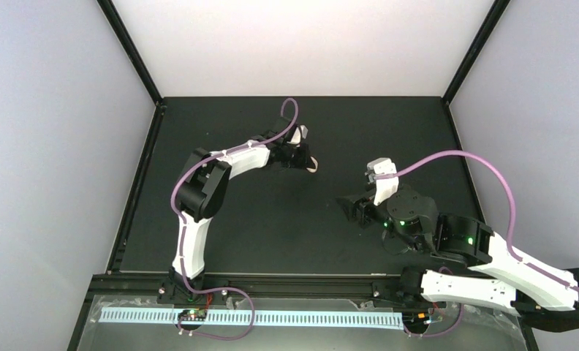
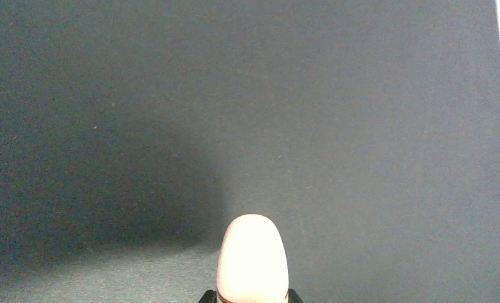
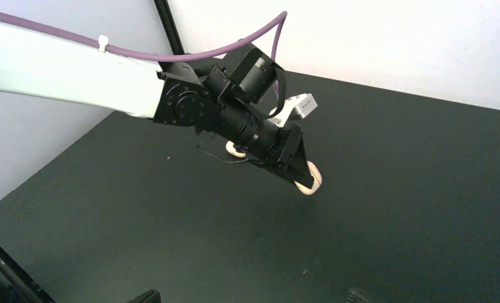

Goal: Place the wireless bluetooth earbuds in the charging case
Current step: Place the charging case at the center of the board.

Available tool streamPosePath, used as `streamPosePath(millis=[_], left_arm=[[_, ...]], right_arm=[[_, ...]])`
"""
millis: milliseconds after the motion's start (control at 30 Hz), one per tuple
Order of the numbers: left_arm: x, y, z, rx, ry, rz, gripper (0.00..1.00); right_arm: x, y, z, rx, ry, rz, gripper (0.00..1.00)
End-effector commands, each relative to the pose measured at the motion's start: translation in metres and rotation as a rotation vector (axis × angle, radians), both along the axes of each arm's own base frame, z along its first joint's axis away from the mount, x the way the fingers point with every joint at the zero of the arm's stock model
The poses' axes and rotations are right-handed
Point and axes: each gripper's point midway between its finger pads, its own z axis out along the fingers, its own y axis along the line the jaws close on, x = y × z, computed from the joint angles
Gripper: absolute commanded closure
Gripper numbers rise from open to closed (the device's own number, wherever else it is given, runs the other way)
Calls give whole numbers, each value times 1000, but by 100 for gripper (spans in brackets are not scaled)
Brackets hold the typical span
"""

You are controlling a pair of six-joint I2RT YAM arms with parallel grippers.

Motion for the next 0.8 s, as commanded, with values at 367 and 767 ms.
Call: streamPosePath(millis=[367, 767], left_arm=[[5, 6, -30, 66, 81, 43, 73], [-6, 29, -40, 106, 92, 74, 49]], right_arm=[[1, -8, -1, 17, -1, -32, 23], [2, -12, 1, 21, -7, -44, 23]])
